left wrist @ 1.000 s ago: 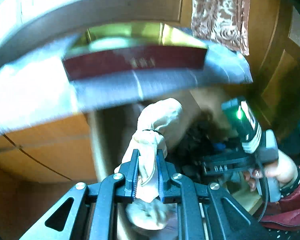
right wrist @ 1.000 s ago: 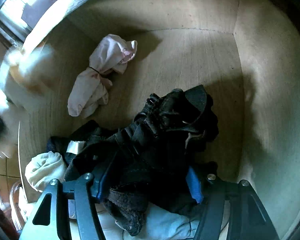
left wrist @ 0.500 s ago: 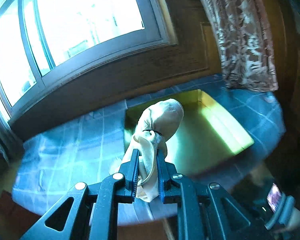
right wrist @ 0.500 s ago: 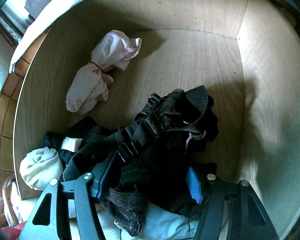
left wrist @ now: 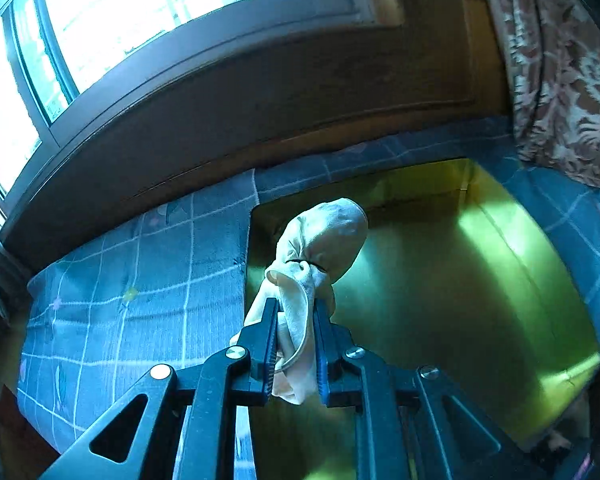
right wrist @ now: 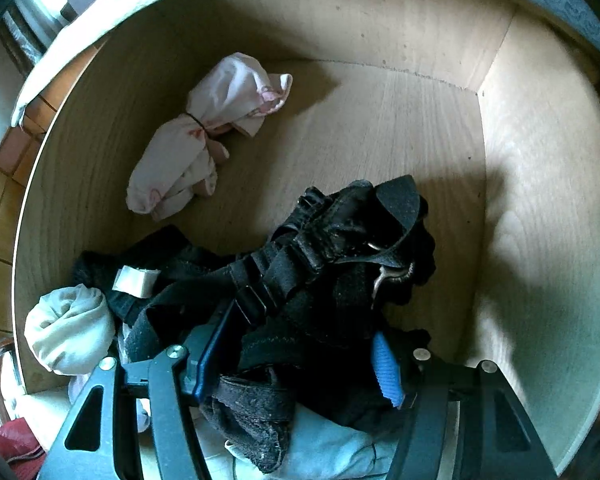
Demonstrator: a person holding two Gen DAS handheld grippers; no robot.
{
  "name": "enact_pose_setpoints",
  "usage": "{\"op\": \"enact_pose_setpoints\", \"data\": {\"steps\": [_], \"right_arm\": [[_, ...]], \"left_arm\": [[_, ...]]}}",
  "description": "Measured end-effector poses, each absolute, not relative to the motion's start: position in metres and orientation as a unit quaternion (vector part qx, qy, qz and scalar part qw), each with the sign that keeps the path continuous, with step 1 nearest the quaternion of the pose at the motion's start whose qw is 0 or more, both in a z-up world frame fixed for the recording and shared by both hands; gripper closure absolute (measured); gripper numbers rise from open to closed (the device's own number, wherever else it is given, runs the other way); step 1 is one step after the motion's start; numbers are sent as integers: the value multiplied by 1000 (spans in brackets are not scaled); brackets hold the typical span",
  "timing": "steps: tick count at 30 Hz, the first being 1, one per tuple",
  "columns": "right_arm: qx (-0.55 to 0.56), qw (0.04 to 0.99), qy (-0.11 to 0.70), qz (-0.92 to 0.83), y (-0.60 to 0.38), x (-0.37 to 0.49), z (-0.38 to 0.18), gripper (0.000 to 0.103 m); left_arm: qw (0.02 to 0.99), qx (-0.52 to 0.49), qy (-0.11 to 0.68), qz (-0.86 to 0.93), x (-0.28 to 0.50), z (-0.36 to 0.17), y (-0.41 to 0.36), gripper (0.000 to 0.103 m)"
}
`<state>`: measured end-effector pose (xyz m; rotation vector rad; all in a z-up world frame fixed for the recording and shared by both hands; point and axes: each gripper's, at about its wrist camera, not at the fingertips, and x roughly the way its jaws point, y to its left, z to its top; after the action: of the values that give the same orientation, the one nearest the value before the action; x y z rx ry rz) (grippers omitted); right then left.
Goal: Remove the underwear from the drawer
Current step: 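Lift the cream sock with the left tool up into the tin tray, then open the left tool to drop the sock in the tray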
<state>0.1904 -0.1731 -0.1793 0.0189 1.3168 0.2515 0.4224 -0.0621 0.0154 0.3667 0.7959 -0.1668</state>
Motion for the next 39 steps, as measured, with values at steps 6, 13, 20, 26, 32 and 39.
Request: {"op": "enact_pose_setpoints", "data": {"steps": [6, 13, 20, 26, 32, 39], "right_arm": [[10, 783, 611, 117, -176, 193, -178, 40], [9, 782, 612, 118, -174, 193, -179, 40], [11, 782, 612, 118, -175, 193, -179, 40], [8, 782, 612, 117, -174, 193, -180, 40], [6, 782, 612, 117, -174, 193, -179, 39], [6, 782, 612, 117, -173, 193, -180, 39]], "left_arm": [[891, 163, 417, -71, 465, -9, -64, 88], [888, 152, 430, -60, 489, -27, -65, 88], [885, 168, 431, -55, 484, -30, -69, 78], [895, 184, 404, -53, 456, -12, -70, 74], [908, 192, 366, -66, 399, 12, -66, 71], [902, 173, 381, -107, 317, 3, -51, 70]]}}
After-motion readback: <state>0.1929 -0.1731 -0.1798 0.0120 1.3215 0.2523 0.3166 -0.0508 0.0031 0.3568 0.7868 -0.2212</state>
